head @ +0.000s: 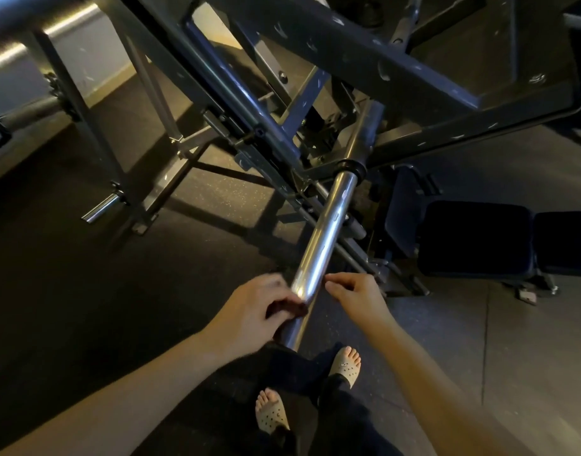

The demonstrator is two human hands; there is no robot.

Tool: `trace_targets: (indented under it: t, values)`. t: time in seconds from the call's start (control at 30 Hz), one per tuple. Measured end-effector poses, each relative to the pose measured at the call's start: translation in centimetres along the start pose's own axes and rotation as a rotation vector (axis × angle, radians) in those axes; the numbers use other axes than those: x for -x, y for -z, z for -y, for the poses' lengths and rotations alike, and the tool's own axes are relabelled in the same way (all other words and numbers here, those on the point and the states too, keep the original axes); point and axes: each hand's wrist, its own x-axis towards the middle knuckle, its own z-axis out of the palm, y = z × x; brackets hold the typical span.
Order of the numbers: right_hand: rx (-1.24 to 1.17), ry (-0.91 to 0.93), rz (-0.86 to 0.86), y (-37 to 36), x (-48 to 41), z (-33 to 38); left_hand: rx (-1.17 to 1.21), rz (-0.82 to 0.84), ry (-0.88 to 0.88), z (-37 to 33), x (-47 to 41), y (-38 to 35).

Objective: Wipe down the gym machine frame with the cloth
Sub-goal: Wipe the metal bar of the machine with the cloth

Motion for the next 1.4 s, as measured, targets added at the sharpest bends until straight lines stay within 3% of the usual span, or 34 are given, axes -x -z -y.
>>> trace_targets:
  t: [0.1, 0.2, 0.33, 0.57, 0.73, 0.87, 1.07, 1.13, 1.23, 1.4]
  values:
    - [-0.026, 0.004, 0.019, -0.1, 0.1, -0.5, 0.010, 0.047, 0.025, 0.2, 1.8, 0.1]
    - [-0.042, 0.005, 0.022, -0.3, -0.1, -0.8, -0.014, -0.056, -0.064, -0.4, -3.3, -0.4]
    - [-0.107, -0.031, 0.028, 0.0, -0.5, -0.8, 0.064, -0.197, 0.047, 0.5, -8.8, -0.3]
    - [-0.255, -0.068, -0.061, 1.3, -3.8, 0.4, 0.026, 0.007, 0.063, -0.4, 1.0, -0.3]
    - [-0.297, -0.061, -0.036, 2.1, -5.0, 1.3, -0.108, -0.120, -0.117, -1.2, -9.7, -1.2]
    - [-0.331, -0.092, -0.004, 3.1, -5.5, 1.2, -0.061, -0.212, -0.044, -0.4, -14.7, -1.5]
    - [-0.301, -0.117, 0.058, 4.5, -7.4, 1.0, -0.004, 0.010, -0.003, -0.9, -4.5, -0.9]
    - [-0.279, -0.113, 0.076, 4.7, -7.8, 0.9, -0.037, 0.033, -0.012, -0.8, -5.2, -0.5]
    - [-0.253, -0.118, 0.095, 5.0, -8.4, 0.7, -0.074, -0.098, -0.069, -0.9, -12.0, -0.6]
    - [-0.303, -0.111, 0.076, 5.9, -9.5, 1.8, -0.040, -0.273, 0.043, -0.5, -20.2, -0.8]
